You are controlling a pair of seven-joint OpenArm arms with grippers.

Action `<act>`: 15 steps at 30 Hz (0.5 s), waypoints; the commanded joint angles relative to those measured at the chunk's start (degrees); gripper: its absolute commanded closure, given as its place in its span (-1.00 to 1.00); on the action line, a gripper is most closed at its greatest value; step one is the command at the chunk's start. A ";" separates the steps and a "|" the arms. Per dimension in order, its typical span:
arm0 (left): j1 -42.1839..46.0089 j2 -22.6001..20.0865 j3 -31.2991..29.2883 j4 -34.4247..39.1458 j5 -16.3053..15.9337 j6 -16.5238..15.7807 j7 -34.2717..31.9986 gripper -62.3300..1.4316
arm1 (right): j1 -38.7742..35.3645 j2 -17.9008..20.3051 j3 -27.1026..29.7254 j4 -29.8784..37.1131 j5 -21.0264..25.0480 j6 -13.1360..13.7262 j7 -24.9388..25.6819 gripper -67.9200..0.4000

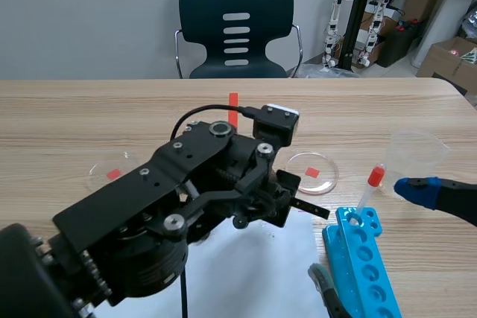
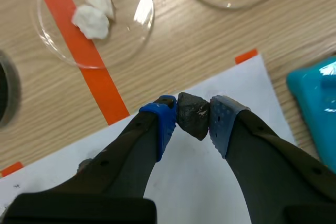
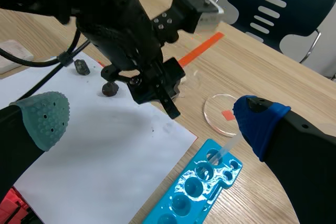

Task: Pick up the right mineral with the left hand

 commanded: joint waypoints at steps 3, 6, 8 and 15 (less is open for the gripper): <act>3.45 -3.19 -0.22 8.00 0.20 0.09 -4.63 0.55 | 0.31 0.00 0.33 1.33 0.68 -0.26 0.90 -1.00; 5.77 -6.71 -0.22 13.42 0.20 0.09 -8.35 0.55 | 0.31 0.00 0.33 1.33 0.68 -0.26 0.87 -1.00; 7.39 -9.38 -0.76 16.41 0.15 0.09 -11.39 0.55 | 0.31 0.00 0.33 1.33 0.68 -0.26 0.87 -1.00; 14.86 -16.31 -8.83 24.83 -0.39 0.04 -20.57 0.55 | 0.31 0.00 0.33 1.33 0.68 -0.26 0.87 -1.00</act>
